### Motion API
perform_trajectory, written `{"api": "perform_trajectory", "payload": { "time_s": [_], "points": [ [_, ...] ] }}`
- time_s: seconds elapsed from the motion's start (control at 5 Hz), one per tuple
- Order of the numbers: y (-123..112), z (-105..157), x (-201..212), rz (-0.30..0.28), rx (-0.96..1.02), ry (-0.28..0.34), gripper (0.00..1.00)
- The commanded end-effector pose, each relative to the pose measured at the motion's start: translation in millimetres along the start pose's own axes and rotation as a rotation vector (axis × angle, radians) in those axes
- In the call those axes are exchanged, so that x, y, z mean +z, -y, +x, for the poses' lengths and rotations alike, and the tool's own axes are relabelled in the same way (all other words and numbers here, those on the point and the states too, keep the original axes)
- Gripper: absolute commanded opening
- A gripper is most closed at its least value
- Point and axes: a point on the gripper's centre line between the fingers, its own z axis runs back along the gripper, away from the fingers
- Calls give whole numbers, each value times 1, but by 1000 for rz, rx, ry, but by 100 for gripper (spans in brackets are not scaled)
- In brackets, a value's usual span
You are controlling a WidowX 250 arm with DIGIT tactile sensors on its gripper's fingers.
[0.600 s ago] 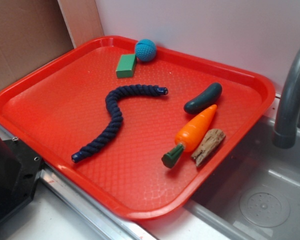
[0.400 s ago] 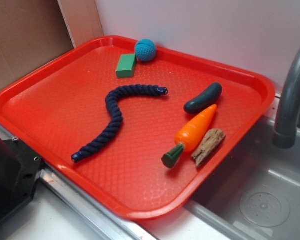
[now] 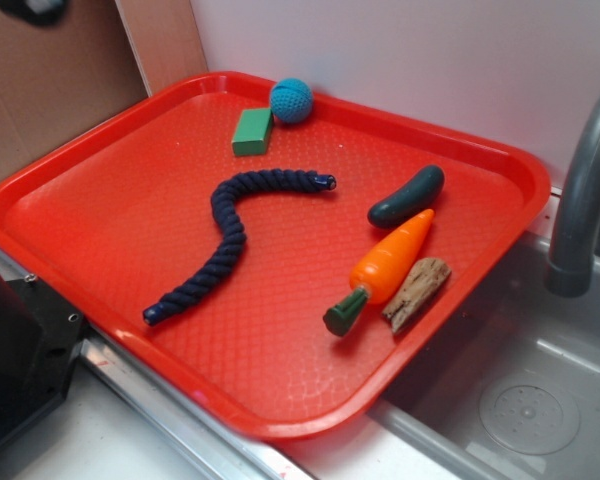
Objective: Grab the blue rope.
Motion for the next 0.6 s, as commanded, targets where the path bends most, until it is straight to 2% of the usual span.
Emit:
{"api": "perform_trajectory", "payload": {
  "time_s": [0.0, 0.2, 0.4],
  "points": [
    [-1, 50, -81, -95, 302, 159, 100],
    [-4, 64, -120, -107, 495, 131, 100],
    [3, 81, -151, -112, 524, 100, 100]
  ]
}}
